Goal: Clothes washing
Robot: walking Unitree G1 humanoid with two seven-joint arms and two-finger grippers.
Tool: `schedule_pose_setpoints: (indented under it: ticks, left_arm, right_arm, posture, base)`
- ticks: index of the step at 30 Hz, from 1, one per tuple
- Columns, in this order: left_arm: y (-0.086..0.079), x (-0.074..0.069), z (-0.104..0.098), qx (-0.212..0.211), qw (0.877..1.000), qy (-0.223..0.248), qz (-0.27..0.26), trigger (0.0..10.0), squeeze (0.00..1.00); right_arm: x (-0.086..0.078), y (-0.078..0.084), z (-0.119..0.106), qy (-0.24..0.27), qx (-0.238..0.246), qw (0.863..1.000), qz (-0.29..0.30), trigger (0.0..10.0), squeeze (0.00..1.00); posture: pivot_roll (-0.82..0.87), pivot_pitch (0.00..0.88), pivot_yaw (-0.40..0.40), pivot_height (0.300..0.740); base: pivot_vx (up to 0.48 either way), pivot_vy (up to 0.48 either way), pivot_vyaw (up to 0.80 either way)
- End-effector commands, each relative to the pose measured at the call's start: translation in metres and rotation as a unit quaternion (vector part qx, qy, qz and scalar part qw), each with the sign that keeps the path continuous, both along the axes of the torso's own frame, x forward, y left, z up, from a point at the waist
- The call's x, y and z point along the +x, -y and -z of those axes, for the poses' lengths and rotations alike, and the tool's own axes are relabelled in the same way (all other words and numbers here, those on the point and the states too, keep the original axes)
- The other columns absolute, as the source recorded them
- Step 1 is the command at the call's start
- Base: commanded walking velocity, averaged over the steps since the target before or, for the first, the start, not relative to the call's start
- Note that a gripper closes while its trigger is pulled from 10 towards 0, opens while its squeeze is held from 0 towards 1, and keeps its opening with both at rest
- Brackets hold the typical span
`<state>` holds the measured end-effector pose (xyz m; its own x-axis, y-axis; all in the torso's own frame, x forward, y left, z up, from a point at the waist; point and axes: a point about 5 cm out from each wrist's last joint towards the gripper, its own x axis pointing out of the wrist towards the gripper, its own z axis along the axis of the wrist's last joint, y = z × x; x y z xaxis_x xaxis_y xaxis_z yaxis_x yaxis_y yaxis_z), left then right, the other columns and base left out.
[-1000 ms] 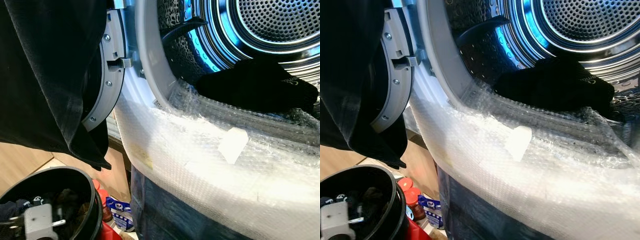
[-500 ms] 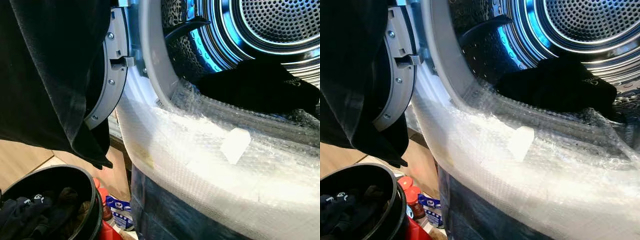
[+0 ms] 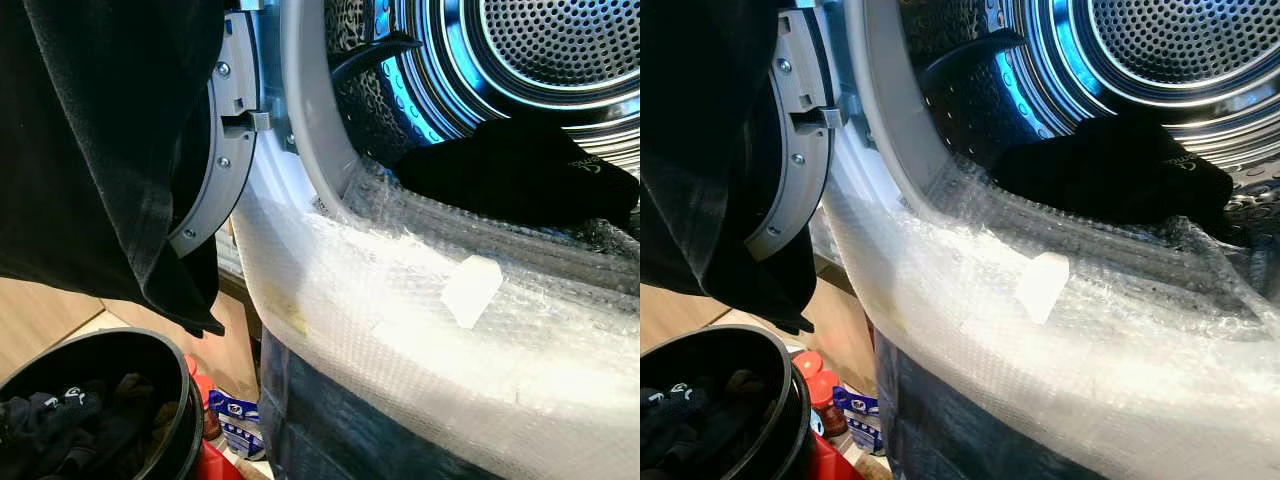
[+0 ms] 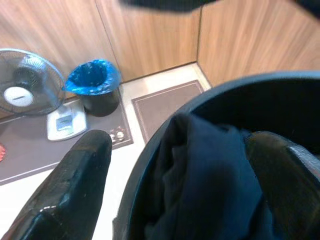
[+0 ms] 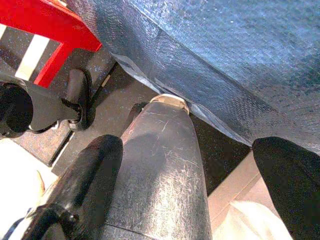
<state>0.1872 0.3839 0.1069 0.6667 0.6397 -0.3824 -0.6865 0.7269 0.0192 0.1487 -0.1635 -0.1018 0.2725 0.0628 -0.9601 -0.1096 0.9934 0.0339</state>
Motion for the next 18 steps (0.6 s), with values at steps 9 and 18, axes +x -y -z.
schedule_pose_setpoints:
  ticks: [9,18]
  left_arm:
    - [0.002,0.008,0.015,-0.050,0.998,-0.006,0.027,10.0,1.00]
    - [0.010,0.013,0.027,-0.071,0.997,-0.025,0.028,10.0,0.00]
  right_arm:
    - [-0.002,0.004,0.001,-0.005,-0.007,1.000,-0.003,10.0,0.00]
    - [-0.002,0.005,0.000,-0.005,-0.008,1.000,-0.003,10.0,0.00]
  posture:
    - [0.09,0.044,-0.034,0.740]
    - [0.08,0.041,-0.037,0.740]
  base:
    - [0.000,0.000,0.00]
    - [0.000,0.000,0.00]
